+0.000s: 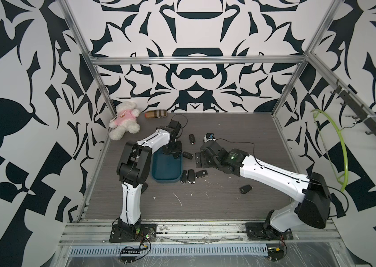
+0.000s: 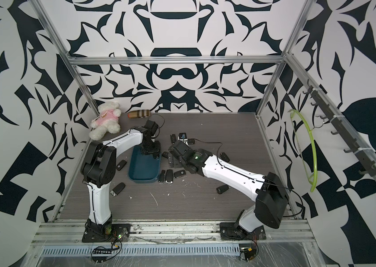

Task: Place the car key into the storage box
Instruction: Place the car key in the storage box, then pick up the car key from the center of the board.

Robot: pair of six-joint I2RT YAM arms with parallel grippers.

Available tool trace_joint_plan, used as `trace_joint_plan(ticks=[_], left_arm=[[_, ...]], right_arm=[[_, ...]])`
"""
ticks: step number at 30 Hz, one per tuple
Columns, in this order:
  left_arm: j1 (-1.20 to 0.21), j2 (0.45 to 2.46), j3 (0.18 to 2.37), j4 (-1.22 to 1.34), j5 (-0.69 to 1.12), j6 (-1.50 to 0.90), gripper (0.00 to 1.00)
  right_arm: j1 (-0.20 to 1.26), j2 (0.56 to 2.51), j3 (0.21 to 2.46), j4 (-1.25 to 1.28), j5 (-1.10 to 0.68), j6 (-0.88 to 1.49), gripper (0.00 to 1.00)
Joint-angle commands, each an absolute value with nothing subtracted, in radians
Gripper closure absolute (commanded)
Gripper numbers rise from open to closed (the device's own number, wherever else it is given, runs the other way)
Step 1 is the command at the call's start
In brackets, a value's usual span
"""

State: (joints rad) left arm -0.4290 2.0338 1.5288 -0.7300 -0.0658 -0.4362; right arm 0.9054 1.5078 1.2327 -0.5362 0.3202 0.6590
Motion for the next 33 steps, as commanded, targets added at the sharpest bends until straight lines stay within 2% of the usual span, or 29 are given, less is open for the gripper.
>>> trace_joint_plan(ticks=[1, 5, 8, 13, 17, 26, 33], left_arm=[[-0.423, 1.932, 1.510, -0.759, -0.066, -0.455, 0.34], [-0.419, 1.852, 1.494, -0.777, -0.083, -0.473, 0.22], [-0.411, 1.786, 1.465, -0.784, -0.110, -0.498, 0.01], [-0.402, 1.674, 1.405, -0.804, -0.220, -0.549, 0.01], [-0.390, 1.587, 1.331, -0.776, -0.260, -0.545, 0.01], [-0.169, 1.420, 1.165, -0.751, -0.111, -0.505, 0.01], [0.028, 1.401, 1.028, -0.720, -0.015, -0.473, 0.01]], right_arm=[[0.917, 1.498, 1.247, -0.525, 0.319, 0.654, 0.05], [0.925, 1.506, 1.255, -0.496, 0.276, 0.623, 0.05], [0.938, 1.505, 1.249, -0.441, 0.239, 0.588, 0.07], [0.977, 1.516, 1.248, -0.348, 0.196, 0.519, 0.06], [1.004, 1.559, 1.282, -0.309, 0.128, 0.469, 0.00], [1.051, 1.687, 1.427, -0.323, 0.043, 0.413, 0.00], [1.050, 1.708, 1.463, -0.325, 0.029, 0.386, 0.00]])
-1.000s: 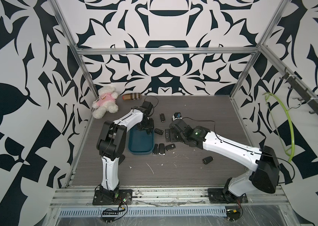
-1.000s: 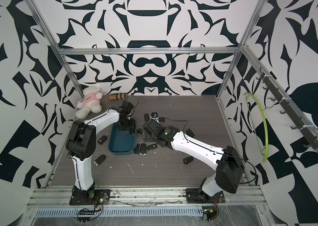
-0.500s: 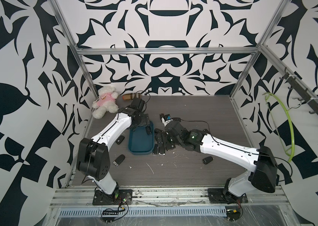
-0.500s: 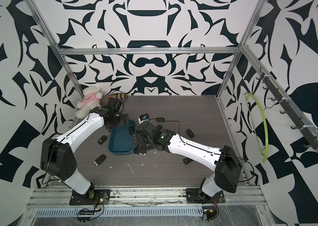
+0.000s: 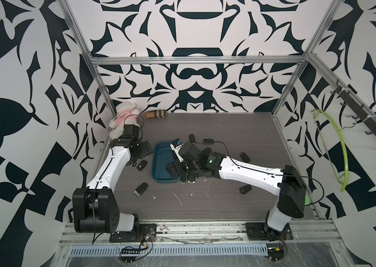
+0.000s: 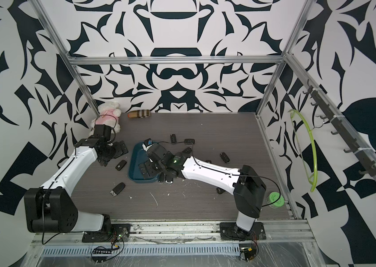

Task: Place the car key into the storage box
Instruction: Pick up the car key from the center of the board.

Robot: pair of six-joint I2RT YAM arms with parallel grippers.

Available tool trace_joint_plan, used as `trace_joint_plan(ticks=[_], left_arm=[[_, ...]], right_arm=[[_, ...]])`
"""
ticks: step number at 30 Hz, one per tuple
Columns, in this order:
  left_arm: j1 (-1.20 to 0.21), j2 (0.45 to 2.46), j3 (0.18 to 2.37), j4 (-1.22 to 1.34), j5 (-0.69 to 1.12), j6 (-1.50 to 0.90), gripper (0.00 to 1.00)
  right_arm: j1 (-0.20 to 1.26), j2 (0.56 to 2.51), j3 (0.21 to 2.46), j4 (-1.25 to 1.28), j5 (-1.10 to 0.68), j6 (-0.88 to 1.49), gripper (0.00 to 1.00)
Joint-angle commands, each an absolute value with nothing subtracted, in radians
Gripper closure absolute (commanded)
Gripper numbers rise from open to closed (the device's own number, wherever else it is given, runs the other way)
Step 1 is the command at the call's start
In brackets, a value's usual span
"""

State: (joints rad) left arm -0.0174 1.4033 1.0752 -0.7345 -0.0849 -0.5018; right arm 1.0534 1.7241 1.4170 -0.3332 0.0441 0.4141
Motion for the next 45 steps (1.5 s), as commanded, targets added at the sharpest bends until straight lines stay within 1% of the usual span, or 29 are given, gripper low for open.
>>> trace_joint_plan(ticks=[1, 5, 7, 10, 15, 17, 21, 22, 29, 39, 45], left_arm=[[0.043, 1.411, 1.014, -0.710, -0.002, -0.467, 0.00], [0.061, 1.476, 1.001, -0.688, -0.010, -0.457, 0.04], [0.061, 1.519, 1.009, -0.674, 0.000, -0.457, 0.09], [0.061, 1.584, 1.023, -0.674, 0.000, -0.455, 0.14], [0.061, 1.636, 1.015, -0.667, -0.024, -0.443, 0.14], [0.061, 1.661, 1.029, -0.678, -0.055, -0.441, 0.14], [0.060, 1.713, 1.061, -0.676, -0.058, -0.436, 0.14], [0.060, 1.726, 1.070, -0.673, -0.062, -0.433, 0.18], [0.060, 1.803, 1.119, -0.679, -0.080, -0.427, 0.18], [0.043, 1.776, 1.105, -0.688, -0.081, -0.432, 0.22], [0.034, 1.772, 1.076, -0.694, -0.086, -0.482, 0.29]], right_arm=[[1.051, 1.709, 1.465, -0.325, 0.030, 0.384, 0.00], [1.050, 1.712, 1.470, -0.331, 0.032, 0.383, 0.00], [1.051, 1.712, 1.468, -0.334, 0.032, 0.387, 0.00], [1.051, 1.705, 1.465, -0.348, 0.042, 0.389, 0.00], [1.050, 1.680, 1.441, -0.351, 0.075, 0.391, 0.00], [1.051, 1.676, 1.435, -0.354, 0.080, 0.393, 0.00], [1.051, 1.669, 1.431, -0.359, 0.090, 0.396, 0.00], [1.051, 1.667, 1.431, -0.360, 0.092, 0.397, 0.00], [1.051, 1.655, 1.418, -0.366, 0.104, 0.409, 0.00], [1.050, 1.654, 1.411, -0.369, 0.112, 0.420, 0.00], [1.051, 1.657, 1.410, -0.367, 0.112, 0.421, 0.00]])
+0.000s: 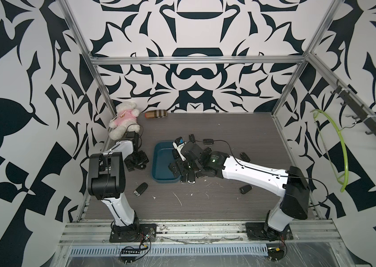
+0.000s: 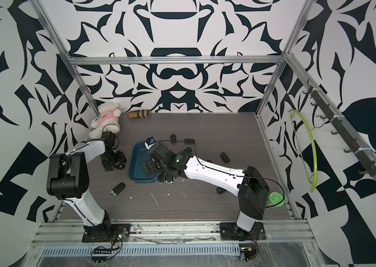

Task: Place the car key into the storage box
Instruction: Pick up the car key from the center of the board.

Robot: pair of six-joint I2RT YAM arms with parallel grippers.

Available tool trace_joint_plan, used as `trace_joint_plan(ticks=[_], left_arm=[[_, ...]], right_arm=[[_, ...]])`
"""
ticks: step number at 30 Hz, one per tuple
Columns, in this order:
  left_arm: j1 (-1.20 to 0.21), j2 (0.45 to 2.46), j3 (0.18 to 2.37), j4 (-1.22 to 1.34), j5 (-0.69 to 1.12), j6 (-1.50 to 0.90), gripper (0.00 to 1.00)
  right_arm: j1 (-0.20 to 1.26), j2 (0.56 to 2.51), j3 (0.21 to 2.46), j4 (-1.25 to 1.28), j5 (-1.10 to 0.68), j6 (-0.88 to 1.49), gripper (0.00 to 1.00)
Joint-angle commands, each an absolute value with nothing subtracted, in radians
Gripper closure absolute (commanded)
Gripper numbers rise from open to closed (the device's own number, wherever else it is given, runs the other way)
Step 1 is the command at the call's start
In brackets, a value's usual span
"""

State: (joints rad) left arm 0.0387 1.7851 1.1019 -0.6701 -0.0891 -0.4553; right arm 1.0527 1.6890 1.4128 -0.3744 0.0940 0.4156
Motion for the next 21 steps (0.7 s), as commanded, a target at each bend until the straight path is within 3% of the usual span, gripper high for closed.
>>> trace_joint_plan(ticks=[1, 9, 12, 16, 18, 21], left_arm=[[0.034, 1.778, 1.082, -0.696, -0.086, -0.487, 0.30], [0.034, 1.815, 1.110, -0.683, -0.066, -0.526, 0.46], [0.034, 1.815, 1.104, -0.679, -0.068, -0.526, 0.57], [0.033, 1.805, 1.103, -0.682, -0.076, -0.525, 0.60], [0.033, 1.791, 1.103, -0.686, -0.076, -0.521, 0.67], [0.033, 1.768, 1.107, -0.697, -0.081, -0.517, 0.66]], right_arm=[[1.050, 1.659, 1.409, -0.368, 0.112, 0.421, 0.00], [1.050, 1.649, 1.398, -0.370, 0.120, 0.428, 0.00], [1.051, 1.643, 1.391, -0.371, 0.128, 0.431, 0.00], [1.050, 1.644, 1.388, -0.371, 0.132, 0.435, 0.00], [1.051, 1.646, 1.391, -0.372, 0.133, 0.434, 0.00], [1.051, 1.652, 1.393, -0.370, 0.134, 0.434, 0.00]])
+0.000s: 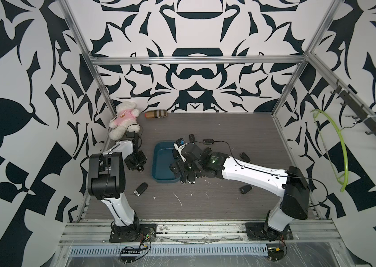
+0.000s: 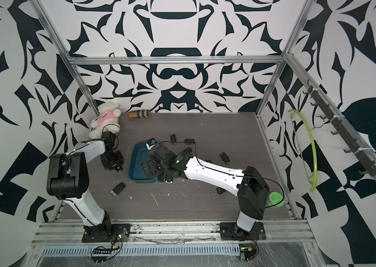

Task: Place the car key into the storage box
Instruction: Pick up the car key from the center of the board, then place the car key in the storage box.

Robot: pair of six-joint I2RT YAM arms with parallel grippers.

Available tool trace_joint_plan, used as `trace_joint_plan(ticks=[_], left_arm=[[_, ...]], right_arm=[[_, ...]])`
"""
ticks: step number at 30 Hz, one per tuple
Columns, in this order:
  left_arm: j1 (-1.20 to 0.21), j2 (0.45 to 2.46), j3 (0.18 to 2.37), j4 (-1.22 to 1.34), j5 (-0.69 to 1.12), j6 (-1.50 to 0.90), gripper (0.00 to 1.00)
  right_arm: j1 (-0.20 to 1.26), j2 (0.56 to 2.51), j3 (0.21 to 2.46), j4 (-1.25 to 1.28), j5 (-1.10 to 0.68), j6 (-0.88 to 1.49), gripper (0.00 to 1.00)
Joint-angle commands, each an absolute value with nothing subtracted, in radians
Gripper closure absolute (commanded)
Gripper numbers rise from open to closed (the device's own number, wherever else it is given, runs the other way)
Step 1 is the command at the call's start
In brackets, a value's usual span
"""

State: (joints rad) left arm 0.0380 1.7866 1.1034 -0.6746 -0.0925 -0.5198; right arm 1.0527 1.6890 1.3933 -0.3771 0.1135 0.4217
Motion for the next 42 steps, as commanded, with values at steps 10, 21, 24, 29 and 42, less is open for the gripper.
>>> trace_joint_plan(ticks=[10, 21, 24, 29, 42], left_arm=[[-0.019, 1.681, 1.201, -0.812, -0.115, -0.477, 0.65], [-0.207, 1.659, 1.403, -0.909, -0.152, -0.454, 0.65], [-0.256, 1.697, 1.445, -0.891, -0.154, -0.445, 0.65], [-0.297, 1.791, 1.502, -0.882, -0.133, -0.450, 0.65], [-0.344, 1.980, 1.545, -0.827, -0.110, -0.459, 0.65]], right_arm=[[1.050, 1.658, 1.393, -0.364, 0.164, 0.446, 0.00], [1.049, 1.627, 1.350, -0.351, 0.240, 0.461, 0.00], [1.048, 1.616, 1.341, -0.347, 0.248, 0.463, 0.00], [1.043, 1.592, 1.329, -0.356, 0.270, 0.468, 0.00], [1.023, 1.537, 1.284, -0.365, 0.305, 0.491, 0.00]])
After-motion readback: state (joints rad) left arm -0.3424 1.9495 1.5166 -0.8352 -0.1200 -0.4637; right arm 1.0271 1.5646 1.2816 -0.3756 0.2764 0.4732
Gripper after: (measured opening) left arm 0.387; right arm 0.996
